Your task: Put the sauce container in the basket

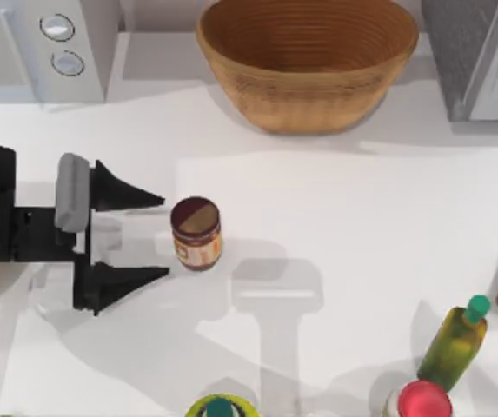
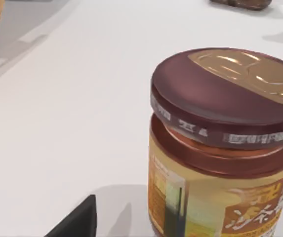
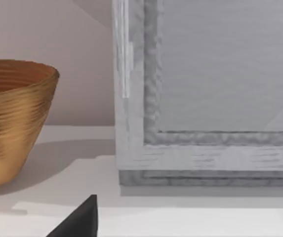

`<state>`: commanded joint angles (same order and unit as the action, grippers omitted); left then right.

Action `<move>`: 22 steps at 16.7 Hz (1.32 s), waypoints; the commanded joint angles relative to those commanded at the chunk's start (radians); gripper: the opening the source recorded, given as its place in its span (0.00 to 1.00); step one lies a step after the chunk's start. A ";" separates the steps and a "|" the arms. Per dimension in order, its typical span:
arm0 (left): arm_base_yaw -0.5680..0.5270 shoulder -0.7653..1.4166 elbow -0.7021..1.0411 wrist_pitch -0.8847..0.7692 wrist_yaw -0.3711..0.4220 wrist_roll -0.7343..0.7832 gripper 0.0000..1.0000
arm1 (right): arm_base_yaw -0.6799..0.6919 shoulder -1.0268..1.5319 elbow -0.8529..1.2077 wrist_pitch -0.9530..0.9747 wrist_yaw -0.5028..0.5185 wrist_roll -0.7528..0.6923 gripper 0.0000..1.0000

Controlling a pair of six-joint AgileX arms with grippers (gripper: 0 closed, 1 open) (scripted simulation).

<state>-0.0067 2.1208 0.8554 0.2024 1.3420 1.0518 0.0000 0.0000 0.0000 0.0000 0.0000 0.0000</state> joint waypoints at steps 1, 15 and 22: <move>-0.005 -0.003 -0.004 -0.002 -0.002 -0.001 1.00 | 0.000 0.000 0.000 0.000 0.000 0.000 1.00; -0.168 0.094 -0.027 0.532 -0.111 -0.428 1.00 | 0.000 0.000 0.000 0.000 0.000 0.000 1.00; -0.201 0.119 -0.029 0.613 -0.138 -0.484 1.00 | 0.000 0.000 0.000 0.000 0.000 0.000 1.00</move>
<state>-0.2081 2.2397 0.8261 0.8159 1.2041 0.5675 0.0000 0.0000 0.0000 0.0000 0.0000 0.0000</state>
